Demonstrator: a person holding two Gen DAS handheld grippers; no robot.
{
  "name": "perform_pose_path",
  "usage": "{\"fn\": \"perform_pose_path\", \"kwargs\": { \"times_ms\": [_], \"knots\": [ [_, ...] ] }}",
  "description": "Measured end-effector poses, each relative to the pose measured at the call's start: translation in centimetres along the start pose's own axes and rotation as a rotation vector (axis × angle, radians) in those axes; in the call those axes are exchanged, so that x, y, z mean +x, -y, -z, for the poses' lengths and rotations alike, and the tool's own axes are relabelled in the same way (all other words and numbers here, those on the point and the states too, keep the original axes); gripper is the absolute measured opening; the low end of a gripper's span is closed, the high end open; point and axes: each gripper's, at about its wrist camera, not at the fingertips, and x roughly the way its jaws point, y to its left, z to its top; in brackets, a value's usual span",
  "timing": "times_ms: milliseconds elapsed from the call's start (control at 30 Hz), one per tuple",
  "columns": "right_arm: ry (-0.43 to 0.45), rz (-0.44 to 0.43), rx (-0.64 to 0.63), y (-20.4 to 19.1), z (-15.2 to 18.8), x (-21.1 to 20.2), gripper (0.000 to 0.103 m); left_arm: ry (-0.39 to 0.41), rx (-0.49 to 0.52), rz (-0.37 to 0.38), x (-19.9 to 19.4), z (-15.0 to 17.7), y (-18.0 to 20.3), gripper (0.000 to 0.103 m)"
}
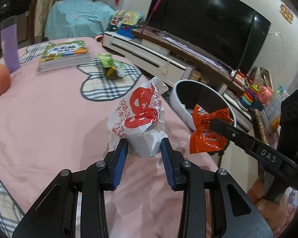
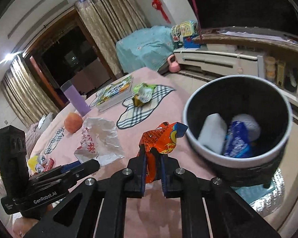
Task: Collect trash
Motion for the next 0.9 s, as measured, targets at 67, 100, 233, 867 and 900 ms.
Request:
{"fn": "perform_pose_path", "kwargs": {
  "times_ms": [67, 100, 233, 867, 900],
  "knots": [
    [0.012, 0.01, 0.0, 0.5, -0.1, -0.7, 0.012, 0.0, 0.014, 0.006, 0.1, -0.2, 0.8, 0.034],
    [0.019, 0.014, 0.002, 0.8, -0.1, -1.1, 0.012, -0.002, 0.023, 0.011, 0.3, -0.2, 1.3, 0.034],
    [0.041, 0.029, 0.013, 1.8, -0.3, -2.2, 0.012, -0.003, 0.049, 0.021, 0.6, -0.6, 2.7, 0.034],
    [0.047, 0.007, 0.053, 3.7, 0.3, -3.0, 0.012, 0.005, 0.072, -0.096, 2.0, -0.7, 3.1, 0.059],
    [0.045, 0.003, 0.053, 3.7, 0.3, -2.9, 0.012, 0.01, 0.071, -0.094, 1.9, -0.8, 2.9, 0.059]
  ]
}}
